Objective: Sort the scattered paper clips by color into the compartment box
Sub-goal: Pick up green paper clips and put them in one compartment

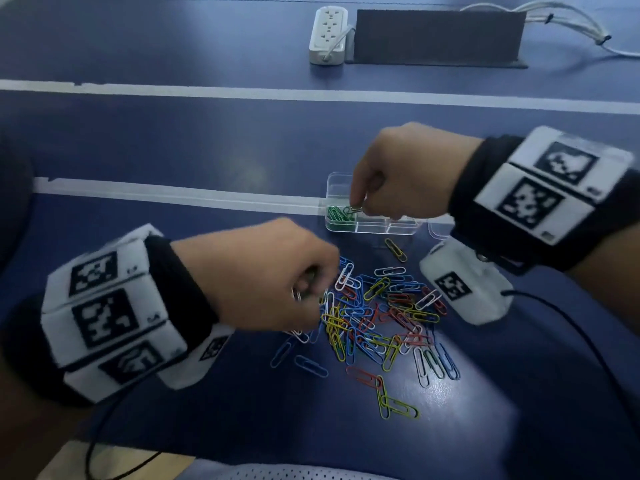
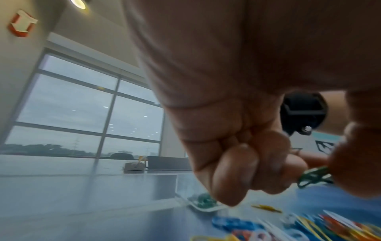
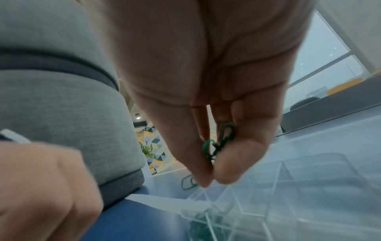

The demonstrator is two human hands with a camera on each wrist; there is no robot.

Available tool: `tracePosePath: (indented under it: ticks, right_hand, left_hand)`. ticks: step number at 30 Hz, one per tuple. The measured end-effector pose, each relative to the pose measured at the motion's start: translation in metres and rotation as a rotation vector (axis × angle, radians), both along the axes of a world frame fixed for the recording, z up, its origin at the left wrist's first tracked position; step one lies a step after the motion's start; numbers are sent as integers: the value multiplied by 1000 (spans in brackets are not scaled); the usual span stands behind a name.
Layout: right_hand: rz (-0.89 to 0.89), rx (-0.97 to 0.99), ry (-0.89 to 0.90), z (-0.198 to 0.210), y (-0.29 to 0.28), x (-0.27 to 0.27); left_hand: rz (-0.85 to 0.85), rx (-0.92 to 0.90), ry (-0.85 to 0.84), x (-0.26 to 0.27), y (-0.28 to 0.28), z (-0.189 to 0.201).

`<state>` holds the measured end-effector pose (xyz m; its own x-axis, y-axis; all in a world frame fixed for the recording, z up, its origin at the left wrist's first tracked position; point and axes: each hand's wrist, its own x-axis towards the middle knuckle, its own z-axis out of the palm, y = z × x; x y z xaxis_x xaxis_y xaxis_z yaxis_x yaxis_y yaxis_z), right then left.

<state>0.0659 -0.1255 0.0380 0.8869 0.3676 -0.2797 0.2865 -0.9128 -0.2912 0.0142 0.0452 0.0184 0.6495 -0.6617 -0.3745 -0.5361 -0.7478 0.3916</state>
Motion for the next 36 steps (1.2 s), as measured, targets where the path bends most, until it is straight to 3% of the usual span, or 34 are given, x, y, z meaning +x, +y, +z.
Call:
tracePosePath:
  ticks: [6,12,26,36]
  right_hand:
    - [25,-97,-10,1,24,9]
    - [-74,49,45,2,23,12]
    - [-300,351,242,9,20,11]
    - [-286,410,274,2,13,9]
  left_hand:
    - [207,-28,-148,44,-10,7]
    - [359,-92,-176,69,-14,1]
    - [396,-160,-151,69,-22,-3]
    - [447,-270,-41,62,-17,-5]
